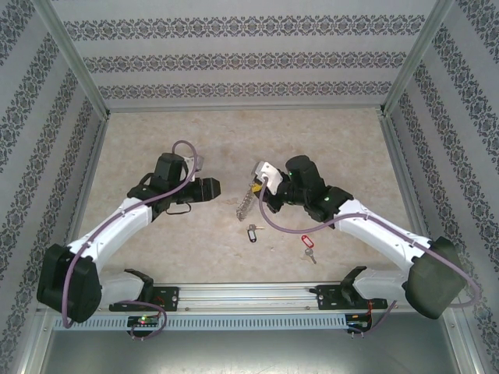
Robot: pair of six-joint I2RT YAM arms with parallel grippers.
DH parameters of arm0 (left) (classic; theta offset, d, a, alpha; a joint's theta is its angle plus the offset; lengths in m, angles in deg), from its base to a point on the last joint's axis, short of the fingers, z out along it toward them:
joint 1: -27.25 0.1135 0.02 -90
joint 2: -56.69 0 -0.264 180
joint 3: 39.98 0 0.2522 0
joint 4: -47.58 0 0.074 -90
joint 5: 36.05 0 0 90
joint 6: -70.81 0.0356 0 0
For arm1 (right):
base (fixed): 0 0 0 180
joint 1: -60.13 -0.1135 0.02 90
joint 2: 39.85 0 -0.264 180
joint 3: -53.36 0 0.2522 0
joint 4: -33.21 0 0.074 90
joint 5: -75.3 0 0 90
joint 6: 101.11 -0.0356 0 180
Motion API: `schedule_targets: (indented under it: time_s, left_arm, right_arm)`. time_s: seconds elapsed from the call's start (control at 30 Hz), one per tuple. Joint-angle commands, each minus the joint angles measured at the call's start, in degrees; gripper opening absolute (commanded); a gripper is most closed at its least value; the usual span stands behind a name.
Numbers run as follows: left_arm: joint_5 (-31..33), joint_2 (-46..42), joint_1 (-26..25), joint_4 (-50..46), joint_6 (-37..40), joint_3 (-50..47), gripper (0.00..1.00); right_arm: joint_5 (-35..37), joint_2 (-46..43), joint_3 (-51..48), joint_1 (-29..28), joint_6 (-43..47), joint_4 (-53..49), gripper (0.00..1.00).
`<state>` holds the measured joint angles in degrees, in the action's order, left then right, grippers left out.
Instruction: Put the keys on the keyring
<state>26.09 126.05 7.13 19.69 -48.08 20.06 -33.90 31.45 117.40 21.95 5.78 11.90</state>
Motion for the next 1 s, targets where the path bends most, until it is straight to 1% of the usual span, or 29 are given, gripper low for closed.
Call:
schedule_targets:
  time_s: [0.0,0.1,0.2,0.27,0.3,0.33,0.37,0.43,0.5,0.57,0.67,0.77,0.87,0.97]
  left_arm:
    - [4.4,-4.9,0.6,3.6,2.7,-1.3,0.55]
    - [6.0,-9.7,0.6,6.5,5.9,-3.5,0.54]
    - [2.7,-14.5,0.6,13.0,12.3,-6.9,0.53]
    - [-1.9,-17.5,0.6,18.8,18.6,-10.2,0.53]
    - [-5.2,-18.8,0.6,21.0,22.0,-11.6,0.53]
    - [-10.1,-19.9,0.6,23.1,26.9,-13.2,0.53]
    - [-13.7,-20.6,0.6,24.3,31.0,-14.2,0.52]
    - [-16.4,-20.8,0.5,23.9,35.1,-14.7,0.51]
    - [-20.1,-19.5,0.6,21.2,39.1,-13.5,0.5]
    - [-22.9,-17.6,0.5,20.3,41.3,-12.5,0.48]
    - [-25.3,-14.8,0.6,21.7,43.4,-11.3,0.44]
    - [-28.7,-11.9,0.2,18.4,47.7,-8.2,0.43]
    - [-30.6,-8.9,-0.6,12.9,53.1,-4.7,0.41]
    - [-30.7,-6.7,-1.7,12.5,54.7,-3.2,0.39]
  right_arm:
    - [-0.6,1.8,4.2,0.0,2.0,-5.3,0.0]
    - [1.8,2.9,6.2,-1.0,4.7,-8.0,0.0]
    - [1.1,4.0,8.4,-1.3,7.8,-10.8,0.0]
    - [-1.2,5.0,10.1,-1.5,11.7,-13.5,0.0]
    - [-2.2,5.3,10.5,-1.5,13.2,-14.0,0.0]
    - [-3.7,5.5,10.7,-1.5,14.7,-14.2,0.0]
    - [-5.4,5.7,10.7,-1.3,15.9,-13.7,0.0]
    - [-9.2,6.0,10.7,-0.7,17.5,-12.4,0.0]
    - [-12.9,6.7,11.2,-0.3,19.1,-11.9,0.0]
    - [-16.2,7.5,12.0,0.0,21.5,-12.6,0.0]
    - [-19.0,8.5,12.6,0.5,24.3,-12.9,0.0]
    - [-22.3,9.6,13.2,1.2,24.8,-12.0,0.0]
    - [-24.5,10.9,14.2,1.4,25.2,-11.8,0.0]
    - [-25.9,12.1,14.9,1.6,25.9,-11.7,0.0]
